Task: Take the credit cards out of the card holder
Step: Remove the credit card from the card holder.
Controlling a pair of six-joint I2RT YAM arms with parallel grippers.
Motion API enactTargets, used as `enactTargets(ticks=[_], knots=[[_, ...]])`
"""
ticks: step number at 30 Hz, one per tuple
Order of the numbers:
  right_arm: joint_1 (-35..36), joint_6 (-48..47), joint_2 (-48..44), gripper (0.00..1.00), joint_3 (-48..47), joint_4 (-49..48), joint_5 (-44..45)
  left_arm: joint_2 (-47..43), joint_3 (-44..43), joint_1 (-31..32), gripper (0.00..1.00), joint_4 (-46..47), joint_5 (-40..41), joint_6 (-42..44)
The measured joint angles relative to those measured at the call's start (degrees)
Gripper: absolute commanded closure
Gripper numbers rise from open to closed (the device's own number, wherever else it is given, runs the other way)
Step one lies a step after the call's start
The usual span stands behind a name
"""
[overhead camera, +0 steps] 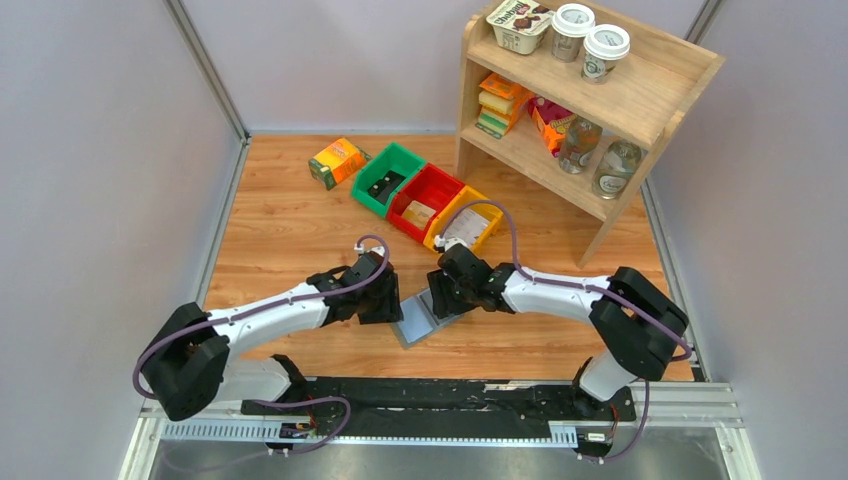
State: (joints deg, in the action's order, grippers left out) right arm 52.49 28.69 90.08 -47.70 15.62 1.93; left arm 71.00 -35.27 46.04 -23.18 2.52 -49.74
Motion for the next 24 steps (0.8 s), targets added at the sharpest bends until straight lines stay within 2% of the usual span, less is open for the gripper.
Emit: enactTargets(ticks=[15, 24], knots=[[0.00, -0.07, -0.31, 0.62, -0.66, -0.72, -6.38, 3.19, 0.72, 0.00, 0.53, 3.67, -1.88, -0.57], [0.00, 0.02, -5.66, 0.68, -0.55, -5.57, -12.98, 3.82, 0.76, 0.00, 0.54, 5.09, -2.78, -0.98]])
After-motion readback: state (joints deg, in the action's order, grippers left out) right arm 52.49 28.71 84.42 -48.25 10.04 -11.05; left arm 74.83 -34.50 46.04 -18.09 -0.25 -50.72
